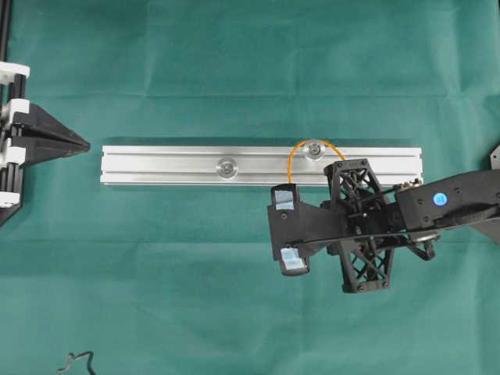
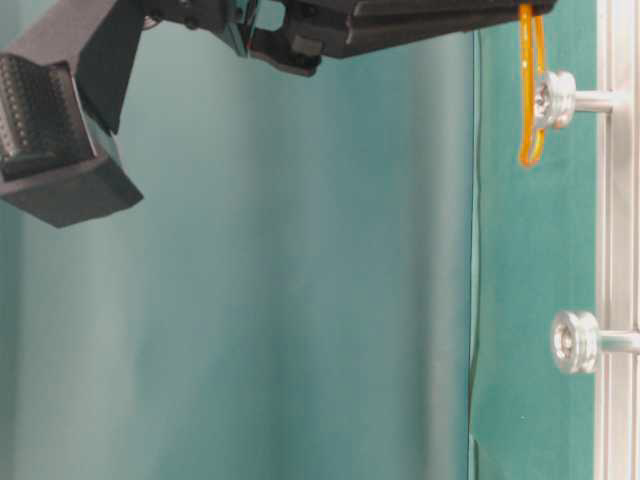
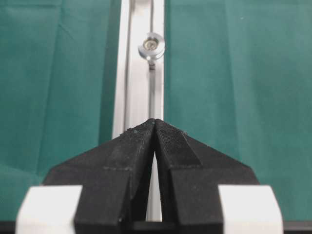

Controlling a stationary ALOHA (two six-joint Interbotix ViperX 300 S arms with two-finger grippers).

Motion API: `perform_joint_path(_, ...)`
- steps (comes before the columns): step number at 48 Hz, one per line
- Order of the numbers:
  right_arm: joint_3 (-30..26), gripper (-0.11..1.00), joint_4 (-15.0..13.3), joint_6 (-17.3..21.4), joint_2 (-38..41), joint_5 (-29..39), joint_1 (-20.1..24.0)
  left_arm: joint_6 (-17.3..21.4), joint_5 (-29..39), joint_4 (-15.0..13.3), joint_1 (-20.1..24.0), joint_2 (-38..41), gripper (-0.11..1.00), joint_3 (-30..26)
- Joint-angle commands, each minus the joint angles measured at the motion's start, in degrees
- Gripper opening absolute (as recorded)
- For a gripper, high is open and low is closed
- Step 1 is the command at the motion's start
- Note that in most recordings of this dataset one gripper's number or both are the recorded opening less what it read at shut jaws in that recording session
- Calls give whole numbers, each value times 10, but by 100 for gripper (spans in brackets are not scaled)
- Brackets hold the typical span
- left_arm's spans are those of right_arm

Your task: Hook the rubber onto the shaft.

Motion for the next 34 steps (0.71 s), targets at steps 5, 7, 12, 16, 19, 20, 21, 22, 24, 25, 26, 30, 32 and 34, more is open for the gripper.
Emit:
perform_joint_path(5,-15,6,2,2,-5,-4,4,0,-3,1,1,4,0,-18)
perform_joint_path(7,-15,6,2,2,-6,-4,4,0,-3,1,1,4,0,-18)
perform_joint_path(12,-15,6,2,3,-5,-4,4,0,-3,1,1,4,0,-18)
perform_joint_path(16,-15,6,1,17,-5,-4,4,1,-3,1,1,4,0,-18)
perform_joint_path(19,-15,6,2,40,-5,-4,4,1,-3,1,1,4,0,-18)
perform_joint_path(20,-15,6,1,55,-5,-4,4,1,-3,1,1,4,0,-18)
perform_joint_path(21,-15,6,1,65,-5,-4,4,1,-3,1,1,4,0,-18)
perform_joint_path(22,-15,6,1,76,-5,-4,4,1,-3,1,1,4,0,-18)
perform_joint_path(24,-15,6,1,97,-5,-4,4,1,-3,2,1,4,0,-18)
perform_joint_path(25,-15,6,0,108,-5,-4,4,1,-3,2,1,4,0,-18)
perform_joint_path(26,-15,6,1,121,-5,-4,4,1,-3,1,1,4,0,-18)
perform_joint_path(30,-15,6,1,167,-5,-4,4,1,-3,2,1,4,0,-18)
perform_joint_path(32,-16,6,1,190,-5,-4,4,1,-3,1,1,4,0,-18)
perform_joint_path(34,-16,6,1,216,-5,-4,3,1,-3,2,1,4,0,-18)
